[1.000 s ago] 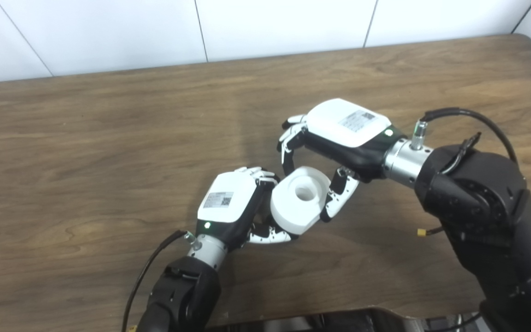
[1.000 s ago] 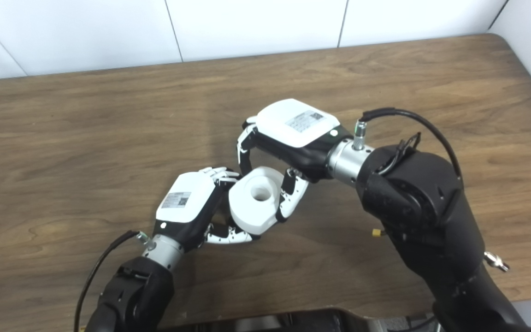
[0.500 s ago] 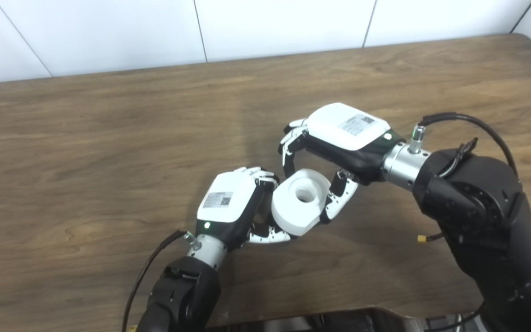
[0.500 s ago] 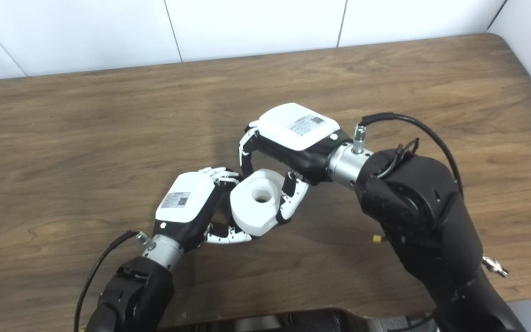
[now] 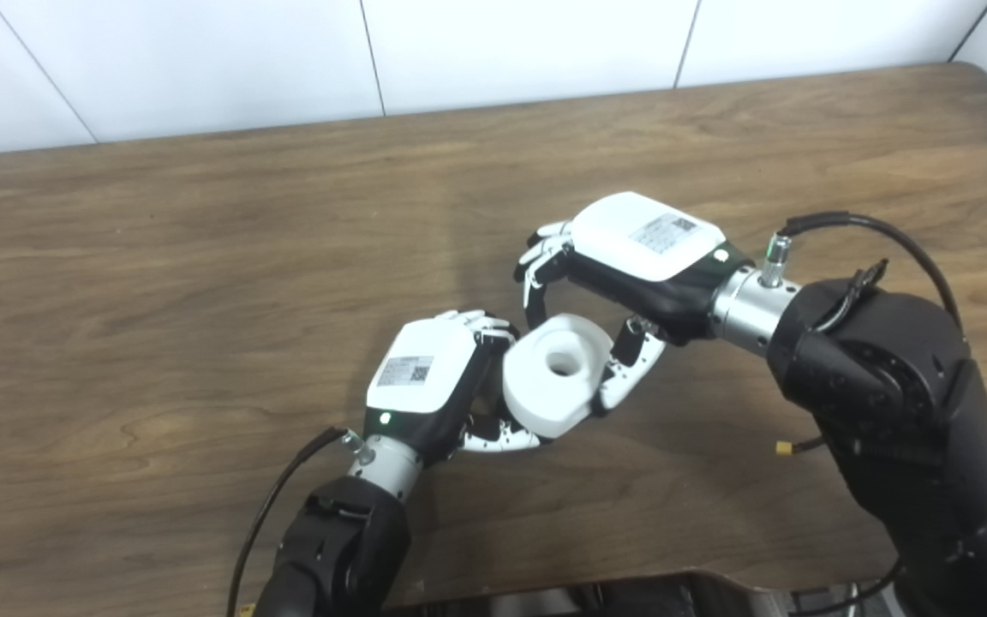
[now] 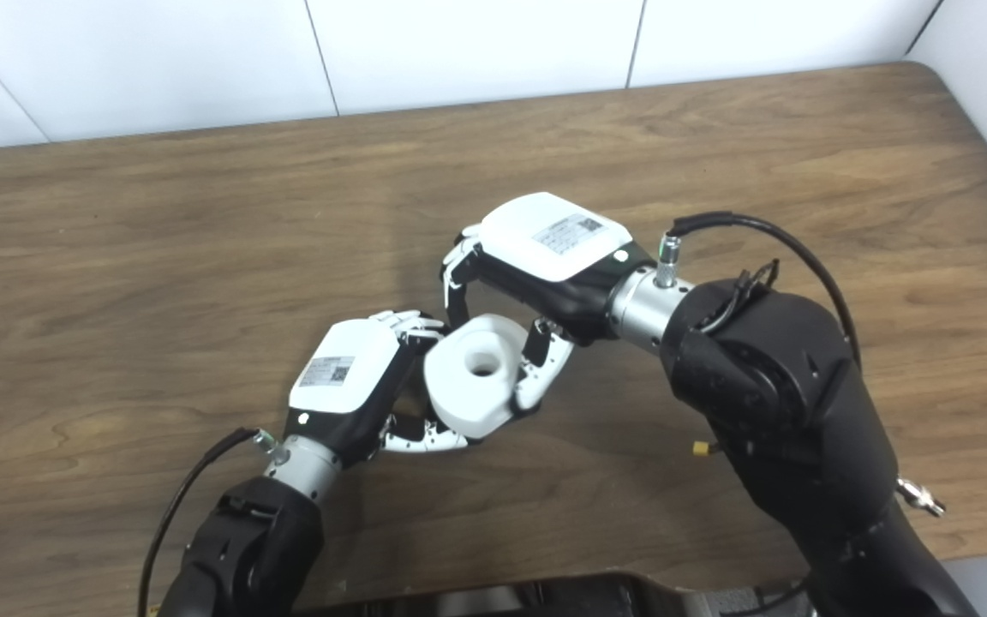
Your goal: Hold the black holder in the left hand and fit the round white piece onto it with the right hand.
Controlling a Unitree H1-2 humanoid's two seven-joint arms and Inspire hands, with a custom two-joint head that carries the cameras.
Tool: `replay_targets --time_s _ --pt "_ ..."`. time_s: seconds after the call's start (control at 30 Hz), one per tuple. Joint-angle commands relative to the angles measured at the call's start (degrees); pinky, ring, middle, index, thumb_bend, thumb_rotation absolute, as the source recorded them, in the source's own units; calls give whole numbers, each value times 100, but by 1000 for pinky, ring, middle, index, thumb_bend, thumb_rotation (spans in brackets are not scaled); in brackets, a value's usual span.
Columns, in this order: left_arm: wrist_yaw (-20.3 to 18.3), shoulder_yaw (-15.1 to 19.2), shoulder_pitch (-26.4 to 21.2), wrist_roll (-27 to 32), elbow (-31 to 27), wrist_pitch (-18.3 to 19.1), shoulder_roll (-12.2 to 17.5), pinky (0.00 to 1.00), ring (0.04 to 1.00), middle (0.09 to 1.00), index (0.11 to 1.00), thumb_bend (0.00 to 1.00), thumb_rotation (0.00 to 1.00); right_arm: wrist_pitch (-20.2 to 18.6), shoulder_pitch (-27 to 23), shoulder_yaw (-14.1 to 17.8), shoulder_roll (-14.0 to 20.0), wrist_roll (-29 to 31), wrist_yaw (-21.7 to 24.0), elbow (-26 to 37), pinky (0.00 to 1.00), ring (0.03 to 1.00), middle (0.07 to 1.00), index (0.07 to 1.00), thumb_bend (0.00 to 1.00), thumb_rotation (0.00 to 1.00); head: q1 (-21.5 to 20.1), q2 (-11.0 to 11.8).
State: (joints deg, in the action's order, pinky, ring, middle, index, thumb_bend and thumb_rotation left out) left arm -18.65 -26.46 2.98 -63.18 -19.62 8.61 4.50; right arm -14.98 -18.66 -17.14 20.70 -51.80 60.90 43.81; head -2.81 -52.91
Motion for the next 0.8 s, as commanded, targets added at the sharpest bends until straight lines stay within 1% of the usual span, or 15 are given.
replay_targets --time_s 0.0,0.1,0.27,0.6,0.77 --pt "-341 33 116 -162 204 304 92 858 845 775 488 521 53 79 -196 40 26 -53 26 209 891 924 866 715 996 345 -8 -8" --pt "-355 32 103 -169 211 310 91 858 846 775 488 521 54 55 -254 59 22 -141 201 275 945 962 914 771 1000 383 -19 -5" --pt "-339 42 99 -134 227 307 85 859 846 774 488 521 53 76 -302 102 14 -168 279 297 979 996 957 814 1000 409 -24 9" --pt "-347 62 88 -112 254 307 107 862 848 777 489 521 57 54 -358 207 4 -116 256 240 988 1000 963 851 1000 422 -12 37" --pt "-540 76 61 -108 226 380 125 869 856 782 495 522 67 18 -399 224 11 -171 354 236 999 1000 966 860 1000 429 -33 49"
